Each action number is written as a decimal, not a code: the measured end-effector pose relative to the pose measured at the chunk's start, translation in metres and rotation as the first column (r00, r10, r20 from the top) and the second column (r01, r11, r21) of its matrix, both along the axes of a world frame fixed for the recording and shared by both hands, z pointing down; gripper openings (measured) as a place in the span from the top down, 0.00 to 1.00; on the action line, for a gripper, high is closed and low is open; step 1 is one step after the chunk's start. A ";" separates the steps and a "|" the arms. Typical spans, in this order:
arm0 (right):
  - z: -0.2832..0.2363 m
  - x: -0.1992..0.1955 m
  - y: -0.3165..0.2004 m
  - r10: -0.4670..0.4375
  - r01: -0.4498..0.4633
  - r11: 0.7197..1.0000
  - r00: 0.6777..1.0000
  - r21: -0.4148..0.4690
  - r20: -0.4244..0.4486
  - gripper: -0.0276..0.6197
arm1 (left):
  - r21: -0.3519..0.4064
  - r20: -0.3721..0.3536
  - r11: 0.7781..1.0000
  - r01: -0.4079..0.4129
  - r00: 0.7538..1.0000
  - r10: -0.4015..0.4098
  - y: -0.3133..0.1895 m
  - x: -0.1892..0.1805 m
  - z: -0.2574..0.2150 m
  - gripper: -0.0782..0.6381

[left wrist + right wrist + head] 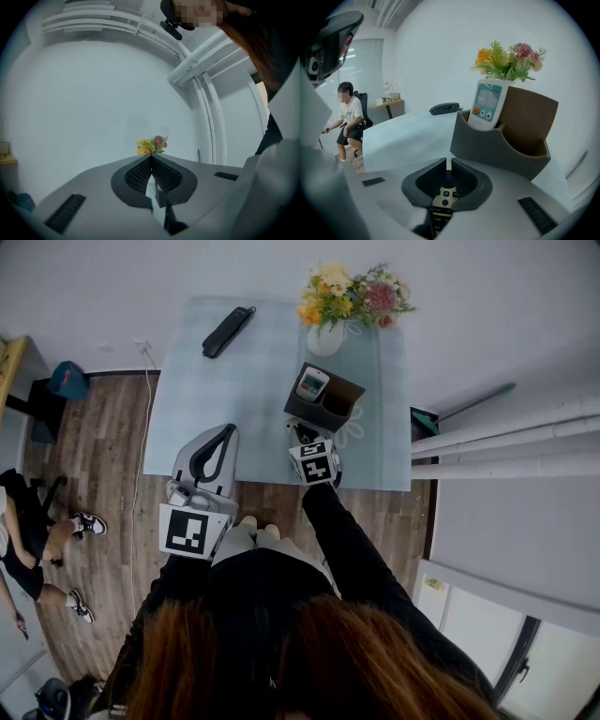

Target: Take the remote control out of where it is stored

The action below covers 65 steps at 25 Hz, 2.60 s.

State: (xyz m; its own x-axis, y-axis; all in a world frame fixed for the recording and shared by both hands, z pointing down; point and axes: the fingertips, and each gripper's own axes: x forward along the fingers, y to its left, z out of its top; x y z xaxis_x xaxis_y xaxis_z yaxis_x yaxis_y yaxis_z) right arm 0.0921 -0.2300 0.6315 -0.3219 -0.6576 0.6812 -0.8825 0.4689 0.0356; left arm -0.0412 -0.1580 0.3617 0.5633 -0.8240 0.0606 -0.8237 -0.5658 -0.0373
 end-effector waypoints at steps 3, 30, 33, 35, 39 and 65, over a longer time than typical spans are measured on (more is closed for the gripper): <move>-0.008 0.002 0.001 0.016 -0.016 1.000 1.000 0.027 -0.004 0.92 | 0.003 -0.002 1.000 0.002 1.000 -0.002 -0.001 0.000 -0.001 0.88; -0.194 -0.006 0.014 0.035 -0.108 0.872 0.987 0.477 0.160 0.94 | 0.032 -0.023 0.999 -0.002 1.000 0.003 0.006 -0.007 -0.010 0.88; -0.218 -0.008 0.025 0.016 -0.111 0.852 0.982 0.512 0.187 0.93 | 0.033 -0.022 0.999 -0.004 1.000 0.005 0.007 -0.008 -0.011 0.88; -0.232 -0.009 0.034 0.001 -0.111 0.840 0.979 0.531 0.203 0.94 | 0.030 -0.020 1.000 0.000 1.000 0.000 0.008 -0.010 -0.010 0.88; -0.249 -0.010 0.050 -0.015 -0.129 0.838 0.966 0.530 0.257 0.93 | 0.030 -0.018 1.000 0.005 1.000 -0.004 0.009 -0.011 -0.012 0.88; -0.272 -0.015 0.073 -0.033 -0.126 0.831 0.961 0.542 0.274 0.93 | 0.051 -0.020 0.999 -0.014 1.000 0.015 0.014 -0.006 -0.013 0.88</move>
State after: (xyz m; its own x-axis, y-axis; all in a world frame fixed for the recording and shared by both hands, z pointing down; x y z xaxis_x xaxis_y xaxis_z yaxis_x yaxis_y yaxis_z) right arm 0.0773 -0.1570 0.3591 -0.3940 -0.9140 0.0967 -0.9160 0.3991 0.0402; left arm -0.0469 -0.1438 0.3491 0.5757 -0.8176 0.0070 -0.8165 -0.5753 -0.0493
